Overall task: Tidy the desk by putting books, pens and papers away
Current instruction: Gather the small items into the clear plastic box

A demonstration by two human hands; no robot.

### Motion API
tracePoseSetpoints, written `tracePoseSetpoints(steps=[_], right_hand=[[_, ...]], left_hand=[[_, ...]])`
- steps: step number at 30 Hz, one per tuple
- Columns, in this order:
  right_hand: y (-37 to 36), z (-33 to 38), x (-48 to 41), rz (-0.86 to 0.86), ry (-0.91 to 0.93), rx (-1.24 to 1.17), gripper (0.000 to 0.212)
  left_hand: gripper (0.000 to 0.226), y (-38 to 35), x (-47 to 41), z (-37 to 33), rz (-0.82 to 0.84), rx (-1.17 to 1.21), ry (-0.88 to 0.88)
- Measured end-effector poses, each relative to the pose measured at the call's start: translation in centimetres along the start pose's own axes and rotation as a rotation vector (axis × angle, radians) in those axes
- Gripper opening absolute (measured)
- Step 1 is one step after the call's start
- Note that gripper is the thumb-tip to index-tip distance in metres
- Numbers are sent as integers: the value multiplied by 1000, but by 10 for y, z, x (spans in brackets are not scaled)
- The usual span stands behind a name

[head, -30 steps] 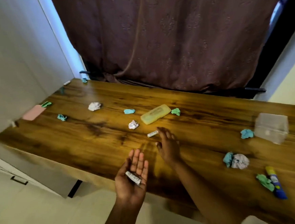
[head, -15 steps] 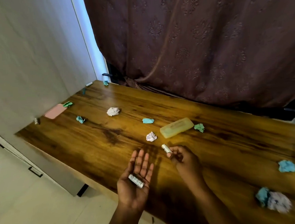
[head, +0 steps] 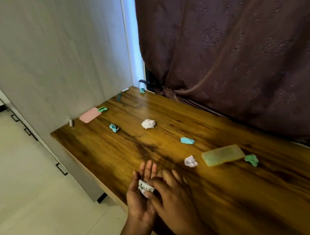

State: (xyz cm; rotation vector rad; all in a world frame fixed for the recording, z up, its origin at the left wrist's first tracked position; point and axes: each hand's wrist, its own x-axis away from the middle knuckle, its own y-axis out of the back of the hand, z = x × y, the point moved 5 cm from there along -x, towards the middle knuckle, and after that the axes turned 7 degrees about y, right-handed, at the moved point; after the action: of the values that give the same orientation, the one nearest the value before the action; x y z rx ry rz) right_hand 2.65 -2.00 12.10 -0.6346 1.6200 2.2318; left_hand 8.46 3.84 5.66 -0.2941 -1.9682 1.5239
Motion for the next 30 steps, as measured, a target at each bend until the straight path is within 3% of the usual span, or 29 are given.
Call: tracePoseSetpoints(steps=[3, 6, 10, 12, 15, 17, 20, 25, 30], right_hand=[[-16, 14, -43, -80, 31, -190, 23], [-39, 22, -99, -74, -92, -429, 19], [-114, 50, -179, 220, -258, -775, 13], [-165, 67, -220, 333, -268, -814, 12], [-238, 91, -279, 386, -261, -735, 17], [-283, 109, -312, 419, -245, -623, 25], [-329, 128, -346, 427, -159, -358, 35], [-369, 127, -369, 453, -240, -125, 35], [-365, 119, -369, 476, -247, -113, 35]], left_hand=[[74, 5, -9, -60, -7, 33, -128], [79, 18, -14, -130, -53, 49, -228], [91, 26, -22, -226, -63, 49, -330], [94, 23, -29, -269, -59, 44, -339], [60, 19, -41, -321, -77, 17, -315], [49, 18, -49, -351, -76, -19, -282], [68, 18, -59, -382, -41, -40, -258], [80, 26, -68, -405, -12, -1, -212], [94, 35, -76, -411, -19, 24, -165]])
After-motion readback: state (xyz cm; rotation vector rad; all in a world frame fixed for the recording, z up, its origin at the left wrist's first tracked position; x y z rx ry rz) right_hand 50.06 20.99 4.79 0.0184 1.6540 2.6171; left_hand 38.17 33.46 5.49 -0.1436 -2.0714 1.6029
